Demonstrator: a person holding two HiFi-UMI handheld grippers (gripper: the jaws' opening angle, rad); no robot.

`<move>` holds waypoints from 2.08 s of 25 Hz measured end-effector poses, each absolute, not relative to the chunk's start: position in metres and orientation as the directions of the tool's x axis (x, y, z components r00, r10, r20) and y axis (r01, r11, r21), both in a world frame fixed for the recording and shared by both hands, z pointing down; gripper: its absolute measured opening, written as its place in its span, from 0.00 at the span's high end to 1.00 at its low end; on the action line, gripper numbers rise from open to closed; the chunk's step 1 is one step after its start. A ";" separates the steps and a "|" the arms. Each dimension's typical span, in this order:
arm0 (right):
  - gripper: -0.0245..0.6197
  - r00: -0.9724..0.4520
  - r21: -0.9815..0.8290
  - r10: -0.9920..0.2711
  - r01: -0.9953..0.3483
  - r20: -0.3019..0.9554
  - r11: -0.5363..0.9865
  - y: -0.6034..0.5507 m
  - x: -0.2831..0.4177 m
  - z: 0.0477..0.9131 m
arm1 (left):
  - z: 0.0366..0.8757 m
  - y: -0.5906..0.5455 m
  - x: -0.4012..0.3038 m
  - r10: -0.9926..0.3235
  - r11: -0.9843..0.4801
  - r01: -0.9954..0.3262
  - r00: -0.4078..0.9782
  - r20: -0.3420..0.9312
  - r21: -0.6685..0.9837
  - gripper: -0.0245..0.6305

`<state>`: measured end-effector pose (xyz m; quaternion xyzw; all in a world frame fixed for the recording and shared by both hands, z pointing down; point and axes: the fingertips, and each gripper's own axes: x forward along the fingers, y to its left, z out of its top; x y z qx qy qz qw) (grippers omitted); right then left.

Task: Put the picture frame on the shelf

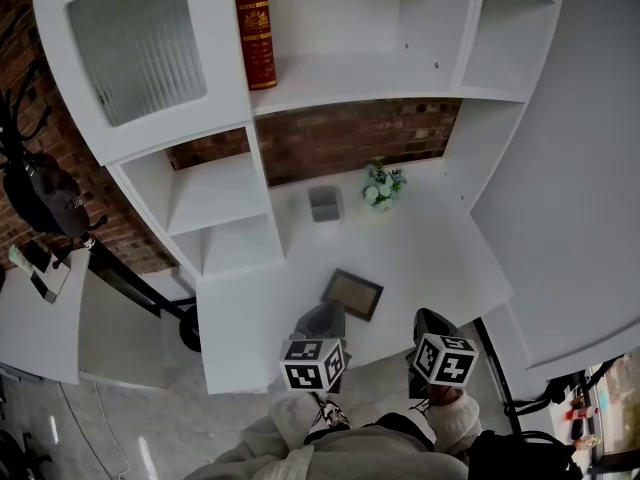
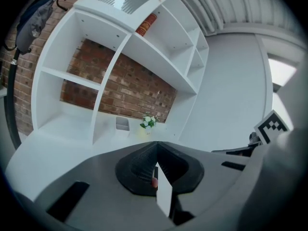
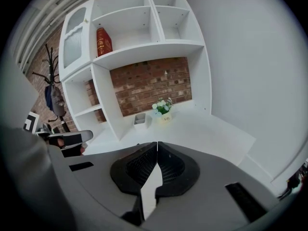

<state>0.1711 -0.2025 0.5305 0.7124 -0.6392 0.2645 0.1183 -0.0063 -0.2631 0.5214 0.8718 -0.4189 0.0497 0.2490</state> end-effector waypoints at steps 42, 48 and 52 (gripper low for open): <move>0.92 -0.476 -0.252 -0.585 -0.870 0.657 0.425 -0.381 0.091 0.598 | 0.576 -0.344 -0.026 -0.839 -0.119 -0.932 0.279 0.466 0.343 0.95; 0.92 -0.523 -0.269 -0.481 -0.822 0.703 0.501 -0.390 0.082 0.637 | 0.609 -0.345 -0.035 -0.829 -0.004 -0.946 0.184 0.528 0.323 0.95; 0.92 -0.538 -0.270 -0.408 -0.789 0.737 0.552 -0.394 0.083 0.663 | 0.630 -0.341 -0.034 -0.819 0.063 -0.942 0.140 0.557 0.330 0.95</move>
